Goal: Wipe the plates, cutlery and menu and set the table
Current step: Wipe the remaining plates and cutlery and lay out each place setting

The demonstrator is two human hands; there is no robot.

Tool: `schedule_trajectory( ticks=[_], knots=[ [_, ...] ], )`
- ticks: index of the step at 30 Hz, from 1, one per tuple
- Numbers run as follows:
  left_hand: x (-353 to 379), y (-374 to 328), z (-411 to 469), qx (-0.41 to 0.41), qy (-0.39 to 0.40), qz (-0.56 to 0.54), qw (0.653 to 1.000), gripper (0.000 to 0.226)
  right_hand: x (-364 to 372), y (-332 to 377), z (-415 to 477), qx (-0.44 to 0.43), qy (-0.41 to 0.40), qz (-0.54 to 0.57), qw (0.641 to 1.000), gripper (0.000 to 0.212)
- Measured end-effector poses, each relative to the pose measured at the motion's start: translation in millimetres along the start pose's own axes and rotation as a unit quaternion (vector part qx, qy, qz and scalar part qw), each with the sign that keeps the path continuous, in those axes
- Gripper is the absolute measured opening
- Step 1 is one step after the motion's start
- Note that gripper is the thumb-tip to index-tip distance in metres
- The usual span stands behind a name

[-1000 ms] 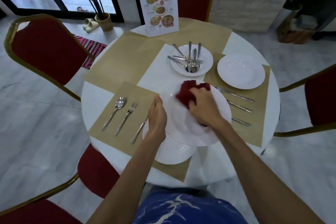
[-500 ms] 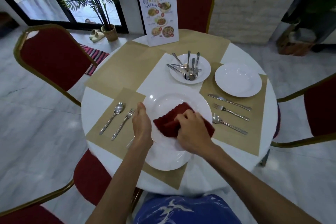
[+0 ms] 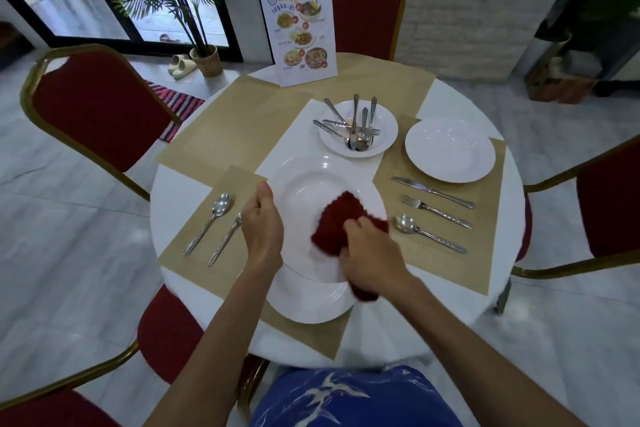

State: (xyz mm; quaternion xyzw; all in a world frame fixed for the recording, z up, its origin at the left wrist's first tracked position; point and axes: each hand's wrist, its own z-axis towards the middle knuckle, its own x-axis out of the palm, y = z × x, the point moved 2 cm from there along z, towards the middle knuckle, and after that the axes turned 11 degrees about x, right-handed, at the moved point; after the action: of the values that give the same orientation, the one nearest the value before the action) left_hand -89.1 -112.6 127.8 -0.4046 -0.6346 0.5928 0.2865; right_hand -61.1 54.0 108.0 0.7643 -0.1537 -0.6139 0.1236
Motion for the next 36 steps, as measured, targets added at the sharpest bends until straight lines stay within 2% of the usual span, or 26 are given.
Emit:
schedule_trajectory(
  ticks=[3, 6, 7, 10, 12, 13, 14, 17, 18, 20, 21, 23, 25, 27, 29, 32, 34, 36],
  knots=[
    [16, 4, -16, 0.01, 0.03, 0.018, 0.999, 0.039, -3, 29, -5, -0.045, 0.057, 0.149, 0.986, 0.012],
    [23, 2, -34, 0.04, 0.053, 0.036, 0.997, 0.043, -11, 38, 16, 0.004, 0.024, 0.303, 0.953, 0.016],
    [22, 1, -32, 0.049, 0.054, 0.043, 0.996, 0.043, -10, 36, 15, 0.007, 0.024, 0.318, 0.948, 0.015],
    [13, -2, -14, 0.047, 0.027, 0.028, 0.998, 0.04, -5, 19, -5, -0.063, 0.103, 0.279, 0.953, 0.016],
    [4, -7, -6, 0.042, 0.015, 0.032, 0.998, 0.038, -12, -10, -5, -0.073, 0.157, 0.201, 0.964, 0.023],
    [1, -7, -4, 0.046, 0.015, 0.038, 0.998, 0.039, -17, -25, 4, -0.065, 0.158, 0.16, 0.972, 0.028],
    [-1, -9, -5, 0.049, 0.018, 0.046, 0.998, 0.039, -22, -39, 17, -0.048, 0.134, 0.137, 0.98, 0.03],
    [10, -10, -15, 0.049, 0.045, 0.047, 0.997, 0.044, -36, -51, 55, -0.001, -0.015, 0.128, 0.992, 0.027],
    [19, -11, -20, 0.051, 0.06, 0.055, 0.995, 0.046, -36, -44, 62, 0.001, -0.055, 0.143, 0.988, 0.026],
    [36, -10, -29, 0.062, 0.095, 0.083, 0.99, 0.045, -32, -16, 59, 0.005, -0.08, 0.213, 0.974, 0.022],
    [39, -10, -30, 0.071, 0.104, 0.094, 0.988, 0.044, -28, -1, 49, -0.007, -0.064, 0.248, 0.967, 0.018],
    [35, -11, -21, 0.071, 0.086, 0.086, 0.99, 0.044, -15, 17, 18, -0.056, 0.023, 0.278, 0.959, 0.015],
    [20, -7, -8, 0.05, 0.054, 0.076, 0.994, 0.044, -5, 9, -8, -0.101, 0.105, 0.209, 0.967, 0.02],
    [5, -2, -1, 0.042, 0.034, 0.08, 0.995, 0.05, -8, -18, 0, -0.064, 0.135, 0.099, 0.984, 0.026],
    [2, 0, -10, 0.043, 0.036, 0.07, 0.996, 0.051, -18, -40, 26, 0.007, 0.089, 0.04, 0.995, 0.029],
    [23, -4, -33, 0.044, 0.064, 0.071, 0.994, 0.034, -36, -27, 52, 0.045, -0.05, 0.126, 0.99, 0.015],
    [33, -3, -35, 0.065, 0.073, 0.084, 0.992, 0.036, -30, 8, 43, 0.003, -0.033, 0.208, 0.978, 0.016],
    [28, -8, -22, 0.07, 0.054, 0.089, 0.992, 0.039, -15, 32, 17, -0.055, 0.036, 0.248, 0.967, 0.018]
  ],
)
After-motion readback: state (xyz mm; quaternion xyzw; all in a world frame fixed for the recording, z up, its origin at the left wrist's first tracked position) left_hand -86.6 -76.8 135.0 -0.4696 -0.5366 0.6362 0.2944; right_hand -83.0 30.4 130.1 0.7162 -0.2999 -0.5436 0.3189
